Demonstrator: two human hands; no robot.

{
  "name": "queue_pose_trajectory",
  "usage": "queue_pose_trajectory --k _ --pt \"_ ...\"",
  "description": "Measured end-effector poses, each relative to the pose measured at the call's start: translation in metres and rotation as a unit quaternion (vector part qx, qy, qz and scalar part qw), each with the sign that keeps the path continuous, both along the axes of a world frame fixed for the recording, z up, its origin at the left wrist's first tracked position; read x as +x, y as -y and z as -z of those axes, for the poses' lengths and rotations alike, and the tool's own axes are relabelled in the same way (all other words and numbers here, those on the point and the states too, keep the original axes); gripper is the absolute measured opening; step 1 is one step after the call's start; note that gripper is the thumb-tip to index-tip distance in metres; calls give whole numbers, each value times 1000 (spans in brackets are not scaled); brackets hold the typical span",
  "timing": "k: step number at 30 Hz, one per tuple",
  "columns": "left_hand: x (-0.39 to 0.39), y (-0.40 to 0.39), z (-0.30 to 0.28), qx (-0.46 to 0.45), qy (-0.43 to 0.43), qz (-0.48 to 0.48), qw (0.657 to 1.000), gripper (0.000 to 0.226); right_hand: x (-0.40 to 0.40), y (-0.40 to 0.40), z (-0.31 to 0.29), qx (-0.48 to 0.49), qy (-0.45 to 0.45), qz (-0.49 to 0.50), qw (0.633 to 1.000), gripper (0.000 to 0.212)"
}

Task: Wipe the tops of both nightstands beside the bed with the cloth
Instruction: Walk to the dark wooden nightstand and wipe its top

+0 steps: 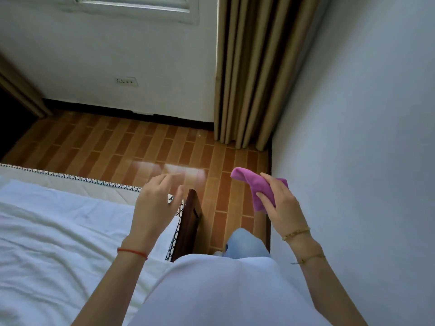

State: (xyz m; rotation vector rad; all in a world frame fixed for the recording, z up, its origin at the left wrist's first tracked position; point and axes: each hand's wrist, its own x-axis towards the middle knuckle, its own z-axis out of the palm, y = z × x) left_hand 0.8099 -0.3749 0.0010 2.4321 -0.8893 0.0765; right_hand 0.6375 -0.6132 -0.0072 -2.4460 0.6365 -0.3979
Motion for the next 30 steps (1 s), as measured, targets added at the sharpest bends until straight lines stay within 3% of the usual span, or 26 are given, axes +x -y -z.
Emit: queue_pose_trajectory --k 7,17,25,30 --pt "105 79 18 16 -1 -29 999 23 122 94 20 14 -15 -39 999 51" --pt "251 184 14 -10 -21 -194 981 29 362 239 1 -39 -1 -224 974 40" --pt "328 187 9 -27 -49 -365 929 28 535 248 1 -43 -23 -372 927 45" --pt "391 170 20 -15 -64 -421 905 28 631 215 13 -26 -33 -433 901 48"
